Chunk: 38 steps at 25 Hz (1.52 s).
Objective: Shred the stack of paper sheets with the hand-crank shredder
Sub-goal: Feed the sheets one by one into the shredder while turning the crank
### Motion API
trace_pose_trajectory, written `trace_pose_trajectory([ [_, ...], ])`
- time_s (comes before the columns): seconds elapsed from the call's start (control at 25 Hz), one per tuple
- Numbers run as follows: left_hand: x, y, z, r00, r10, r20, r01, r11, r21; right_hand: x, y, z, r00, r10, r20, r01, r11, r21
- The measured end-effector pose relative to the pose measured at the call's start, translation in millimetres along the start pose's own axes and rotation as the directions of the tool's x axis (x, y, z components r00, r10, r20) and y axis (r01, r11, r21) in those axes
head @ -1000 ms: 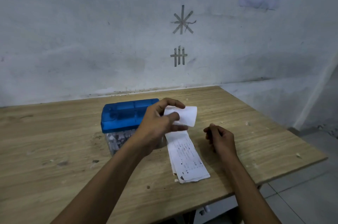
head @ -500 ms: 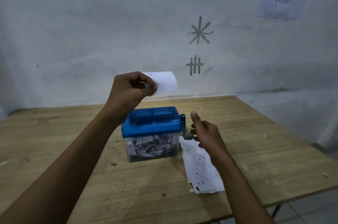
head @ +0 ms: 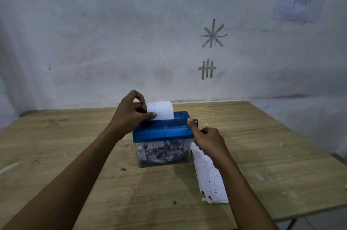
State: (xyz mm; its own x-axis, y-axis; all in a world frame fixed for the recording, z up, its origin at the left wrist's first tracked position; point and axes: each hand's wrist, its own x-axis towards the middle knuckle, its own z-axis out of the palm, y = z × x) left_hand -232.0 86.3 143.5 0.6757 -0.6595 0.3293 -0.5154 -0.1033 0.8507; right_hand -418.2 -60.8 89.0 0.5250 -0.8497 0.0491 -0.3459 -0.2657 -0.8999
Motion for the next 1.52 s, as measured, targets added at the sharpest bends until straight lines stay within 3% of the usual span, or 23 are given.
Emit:
trace_pose_trajectory([
  [0.32, 2, 0, -6, 0.995, -0.053, 0.078, 0.050, 0.998, 0.042, 4, -8, -10, 1.000, -0.019, 0.014, 0.020, 1.000, -0.019],
  [0.52, 3, -1, -4, 0.993, -0.079, 0.090, 0.071, 0.993, 0.089, 11, -23, -14, 0.963, -0.268, 0.006, 0.258, 0.920, -0.295],
  [0.72, 5, -2, -1, 0.993, -0.084, 0.086, 0.074, 0.991, 0.114, 20, -34, -19, 0.943, -0.334, 0.005, 0.285, 0.798, -0.530],
  [0.84, 2, -4, 0, 0.996, -0.061, 0.062, 0.052, 0.988, 0.143, 42, -57, -25, 0.964, -0.223, 0.143, 0.263, 0.740, -0.619],
  [1.0, -1, -10, 17, 0.996, -0.071, 0.046, 0.063, 0.986, 0.154, 73, -96, -33, 0.936, 0.080, 0.343, 0.167, 0.756, -0.632],
  [1.08, -7, -15, 31, 0.999, -0.029, -0.021, 0.034, 0.941, 0.337, 76, -100, -36, 0.915, 0.138, 0.378, 0.128, 0.790, -0.599],
  [1.16, -10, -19, 37, 0.999, 0.016, -0.032, -0.003, 0.922, 0.386, 71, -86, -46, 0.894, 0.094, 0.437, 0.135, 0.876, -0.464],
  [1.28, -8, -27, 34, 0.999, 0.048, -0.008, -0.042, 0.936, 0.348, 54, -50, -63, 0.867, -0.186, 0.463, 0.275, 0.953, -0.130],
  [1.36, -6, -28, 35, 0.997, 0.071, 0.000, -0.066, 0.935, 0.349, 53, -33, -63, 0.869, -0.300, 0.394, 0.282, 0.954, 0.104],
  [1.52, -5, -30, 38, 0.995, 0.096, -0.010, -0.087, 0.936, 0.340, 73, -36, -42, 0.912, -0.276, 0.304, 0.246, 0.960, 0.135],
])
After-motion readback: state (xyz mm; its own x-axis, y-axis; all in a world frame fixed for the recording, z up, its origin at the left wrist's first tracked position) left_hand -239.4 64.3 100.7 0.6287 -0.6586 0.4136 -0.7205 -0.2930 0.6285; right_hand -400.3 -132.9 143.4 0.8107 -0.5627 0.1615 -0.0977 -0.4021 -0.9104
